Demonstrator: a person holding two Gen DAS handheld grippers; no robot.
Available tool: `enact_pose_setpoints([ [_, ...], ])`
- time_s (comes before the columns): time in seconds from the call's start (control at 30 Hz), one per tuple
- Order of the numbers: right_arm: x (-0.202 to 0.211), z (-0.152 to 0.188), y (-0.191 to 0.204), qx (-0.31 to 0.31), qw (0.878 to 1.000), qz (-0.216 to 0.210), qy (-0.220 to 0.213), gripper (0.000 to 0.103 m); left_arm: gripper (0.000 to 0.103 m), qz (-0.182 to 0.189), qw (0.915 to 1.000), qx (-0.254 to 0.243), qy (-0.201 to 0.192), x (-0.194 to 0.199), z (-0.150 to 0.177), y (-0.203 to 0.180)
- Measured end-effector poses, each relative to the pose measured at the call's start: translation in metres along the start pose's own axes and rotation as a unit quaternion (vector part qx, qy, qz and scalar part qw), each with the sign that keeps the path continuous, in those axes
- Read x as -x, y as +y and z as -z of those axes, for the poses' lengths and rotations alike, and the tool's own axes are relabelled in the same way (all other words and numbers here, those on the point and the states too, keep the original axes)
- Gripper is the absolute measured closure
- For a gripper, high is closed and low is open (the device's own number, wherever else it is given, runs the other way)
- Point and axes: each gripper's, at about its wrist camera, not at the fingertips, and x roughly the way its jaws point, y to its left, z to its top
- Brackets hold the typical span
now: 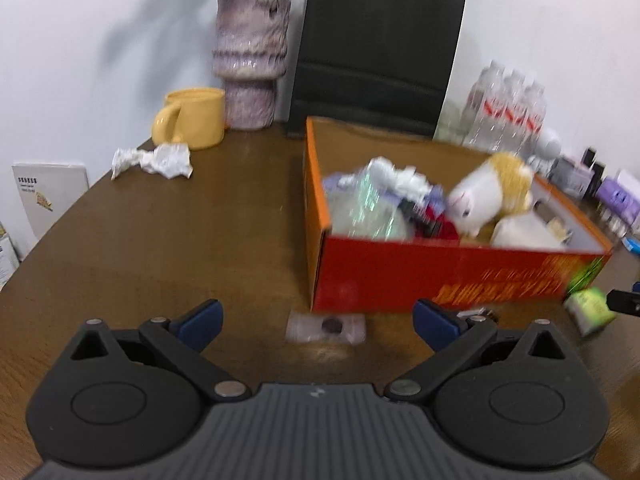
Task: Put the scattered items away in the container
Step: 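Grasp a clear packet with the left tool while the right grasps the green tissue pack, then carry both items over the box and open both tools to drop them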
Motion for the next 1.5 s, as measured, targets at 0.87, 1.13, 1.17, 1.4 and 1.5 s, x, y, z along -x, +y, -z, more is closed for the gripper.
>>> enact_pose_setpoints([
  [0.87, -0.025, 0.019, 0.002, 0.014, 1.000, 0.015, 0.021, 0.040, 0.068, -0.037, 0.9974, -0.061, -0.002, -0.017, 0.014, -0.014],
  [1.13, -0.022, 0.021, 0.003, 0.017, 1.000, 0.014, 0.016, 0.040, 0.086, -0.039, 0.9941, -0.099, -0.018, -0.009, 0.020, -0.024],
  [1.17, -0.022, 0.021, 0.003, 0.017, 1.000, 0.014, 0.016, 0.040, 0.087, -0.040, 0.9938, -0.102, -0.020, -0.009, 0.021, -0.025],
  [1.4, -0.017, 0.023, 0.004, 0.020, 1.000, 0.010, 0.011, 0.040, 0.096, -0.048, 0.9908, -0.119, -0.042, 0.001, 0.024, -0.031],
  [1.5, -0.013, 0.023, 0.006, 0.021, 1.000, 0.006, 0.007, 0.040, 0.096, -0.046, 0.9906, -0.118, -0.052, 0.007, 0.026, -0.032],
])
